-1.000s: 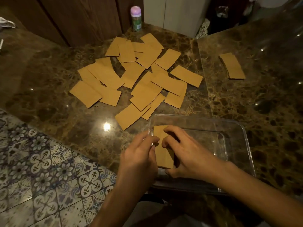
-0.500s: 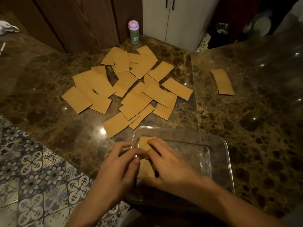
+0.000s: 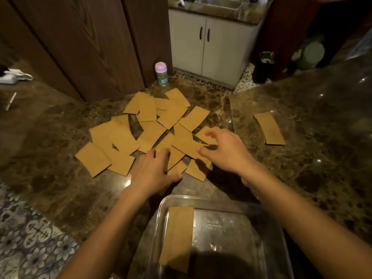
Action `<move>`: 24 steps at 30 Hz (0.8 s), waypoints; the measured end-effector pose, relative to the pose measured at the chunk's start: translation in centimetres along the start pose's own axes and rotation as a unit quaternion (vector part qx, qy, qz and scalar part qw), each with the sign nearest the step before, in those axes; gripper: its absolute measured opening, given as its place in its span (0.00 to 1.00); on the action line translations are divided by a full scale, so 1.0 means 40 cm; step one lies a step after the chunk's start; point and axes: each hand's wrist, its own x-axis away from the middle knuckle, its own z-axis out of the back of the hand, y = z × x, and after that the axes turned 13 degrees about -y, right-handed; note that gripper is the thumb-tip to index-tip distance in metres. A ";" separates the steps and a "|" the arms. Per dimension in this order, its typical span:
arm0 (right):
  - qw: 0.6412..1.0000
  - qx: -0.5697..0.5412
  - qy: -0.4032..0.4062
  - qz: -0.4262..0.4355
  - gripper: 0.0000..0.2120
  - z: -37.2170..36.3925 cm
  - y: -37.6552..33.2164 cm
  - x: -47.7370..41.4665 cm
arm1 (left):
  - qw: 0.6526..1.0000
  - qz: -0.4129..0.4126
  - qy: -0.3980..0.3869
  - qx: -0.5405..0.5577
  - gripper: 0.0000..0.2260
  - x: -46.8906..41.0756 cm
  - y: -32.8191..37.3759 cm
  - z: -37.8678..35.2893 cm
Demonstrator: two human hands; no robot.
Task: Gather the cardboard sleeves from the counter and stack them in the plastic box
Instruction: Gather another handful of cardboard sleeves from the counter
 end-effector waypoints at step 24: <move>0.975 -0.061 -0.049 -0.208 0.56 -0.067 -0.007 -0.164 | 0.996 -0.077 0.034 -0.026 0.32 -0.059 0.040 -0.038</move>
